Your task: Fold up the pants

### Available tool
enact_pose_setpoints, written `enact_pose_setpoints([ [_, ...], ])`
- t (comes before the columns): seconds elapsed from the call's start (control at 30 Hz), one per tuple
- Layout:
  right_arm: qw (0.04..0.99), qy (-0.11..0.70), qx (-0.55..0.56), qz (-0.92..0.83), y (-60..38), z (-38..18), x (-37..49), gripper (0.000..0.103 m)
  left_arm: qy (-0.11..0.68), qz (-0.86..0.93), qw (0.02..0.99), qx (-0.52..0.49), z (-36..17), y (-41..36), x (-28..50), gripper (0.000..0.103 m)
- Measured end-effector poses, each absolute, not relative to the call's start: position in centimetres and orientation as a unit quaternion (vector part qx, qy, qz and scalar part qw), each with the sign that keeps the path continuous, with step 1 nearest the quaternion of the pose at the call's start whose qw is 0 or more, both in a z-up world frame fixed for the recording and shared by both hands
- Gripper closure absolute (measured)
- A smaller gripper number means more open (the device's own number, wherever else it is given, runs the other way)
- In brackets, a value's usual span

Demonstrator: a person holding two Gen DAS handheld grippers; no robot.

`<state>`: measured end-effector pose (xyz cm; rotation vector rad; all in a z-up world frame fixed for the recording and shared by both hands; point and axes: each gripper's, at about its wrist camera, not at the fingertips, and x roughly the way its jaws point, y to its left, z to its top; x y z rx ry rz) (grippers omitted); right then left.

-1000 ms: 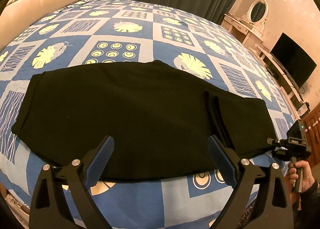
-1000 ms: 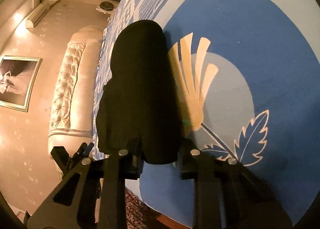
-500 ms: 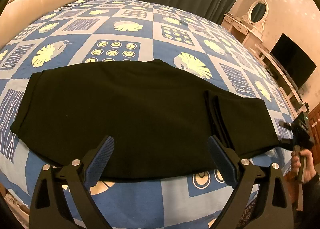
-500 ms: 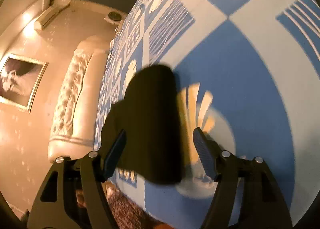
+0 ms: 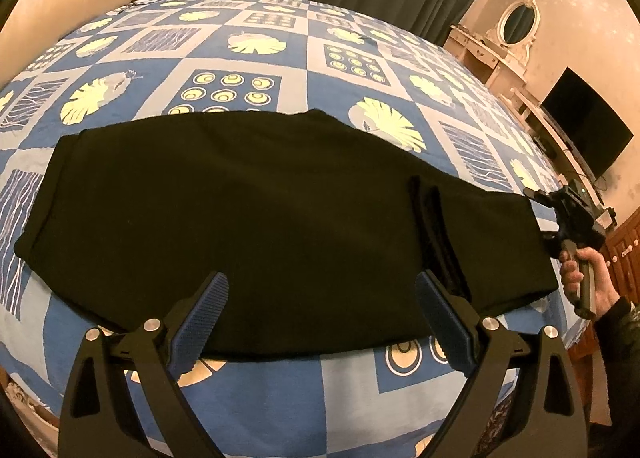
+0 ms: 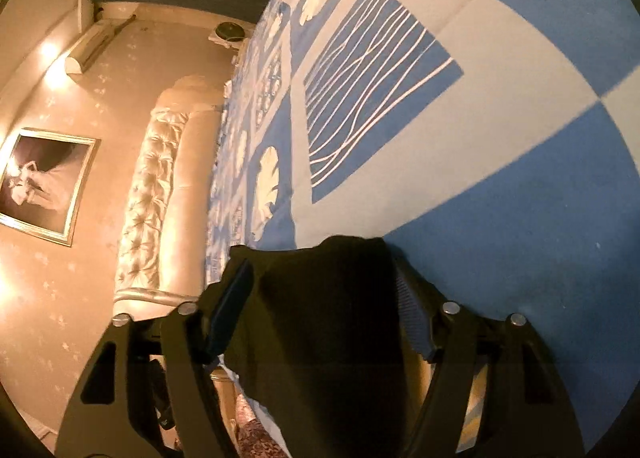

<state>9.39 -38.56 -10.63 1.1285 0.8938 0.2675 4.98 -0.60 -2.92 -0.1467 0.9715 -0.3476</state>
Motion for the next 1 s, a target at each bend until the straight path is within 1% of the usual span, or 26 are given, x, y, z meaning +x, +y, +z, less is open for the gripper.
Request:
enact_pose_setpoints([
  [0.03, 0.742, 0.423, 0.507, 0.113, -38.5, -11.0, 9.6, 0.063, 0.465, -0.166, 0.867, -0.071, -3.0, -0.5, 5.0, 0.01],
  [0.07, 0.74, 0.436, 0.501, 0.105, -38.4, -11.3, 9.7, 0.078, 0.465, -0.166, 0.867, -0.072, -3.1, -0.5, 5.0, 0.01],
  [0.1, 0.739, 0.441, 0.499, 0.102, -38.6, -11.7, 9.8, 0.081, 0.466, -0.166, 0.866, -0.073, -3.1, -0.4, 5.0, 0.01],
  [0.17, 0.74, 0.437, 0.5, 0.104, -38.8, -11.9, 9.6, 0.081, 0.467, -0.167, 0.865, -0.076, -3.2, -0.3, 5.0, 0.01],
  [0.23, 0.751, 0.435, 0.486, 0.099, -38.6, -11.6, 9.5, 0.078, 0.471, -0.169, 0.862, -0.084, -3.5, 0.1, 5.1, 0.01],
  [0.27, 0.753, 0.432, 0.487, 0.096, -38.6, -11.4, 9.5, 0.074, 0.479, -0.171, 0.856, -0.091, -3.6, 0.3, 5.3, 0.01],
  [0.33, 0.759, 0.43, 0.482, 0.083, -38.5, -10.6, 9.1, 0.064, 0.5, -0.186, 0.839, -0.111, -3.7, 1.0, 5.8, 0.01],
  [0.37, 0.771, 0.428, 0.467, 0.066, -38.4, -9.8, 8.9, 0.053, 0.507, -0.196, 0.83, -0.125, -3.7, 1.6, 6.0, 0.01],
  [0.4, 0.795, 0.42, 0.436, 0.039, -38.1, -8.1, 8.4, 0.045, 0.507, -0.21, 0.823, -0.148, -3.3, 2.7, 6.2, 0.01],
  [0.47, 0.826, 0.414, 0.383, -0.002, -37.3, -5.8, 7.9, 0.036, 0.489, -0.226, 0.822, -0.187, -2.5, 4.9, 6.2, 0.01],
  [0.53, 0.854, 0.415, 0.312, -0.039, -35.4, -3.2, 7.0, 0.035, 0.467, -0.23, 0.821, -0.233, -1.7, 8.4, 6.2, 0.01],
  [0.6, 0.871, 0.411, 0.266, -0.051, -33.3, -1.7, 6.3, 0.026, 0.453, -0.218, 0.821, -0.272, -1.5, 11.7, 6.1, 0.01],
  [0.67, 0.879, 0.406, 0.246, -0.042, -31.6, -0.8, 5.8, 0.024, 0.439, -0.203, 0.815, -0.319, -1.9, 15.8, 6.2, 0.01],
  [0.83, 0.889, 0.405, 0.216, -0.004, -26.3, 0.3, 5.5, 0.024, 0.411, -0.154, 0.798, -0.413, -4.3, 25.8, 6.8, 0.01],
  [0.93, 0.892, 0.408, 0.193, 0.007, -23.9, 0.7, 5.5, 0.024, 0.412, -0.131, 0.799, -0.417, -5.4, 29.3, 7.6, 0.01],
  [1.0, 0.891, 0.411, 0.193, 0.014, -22.6, 0.7, 5.4, 0.024, 0.427, -0.135, 0.791, -0.416, -6.2, 30.0, 8.4, 0.01],
])
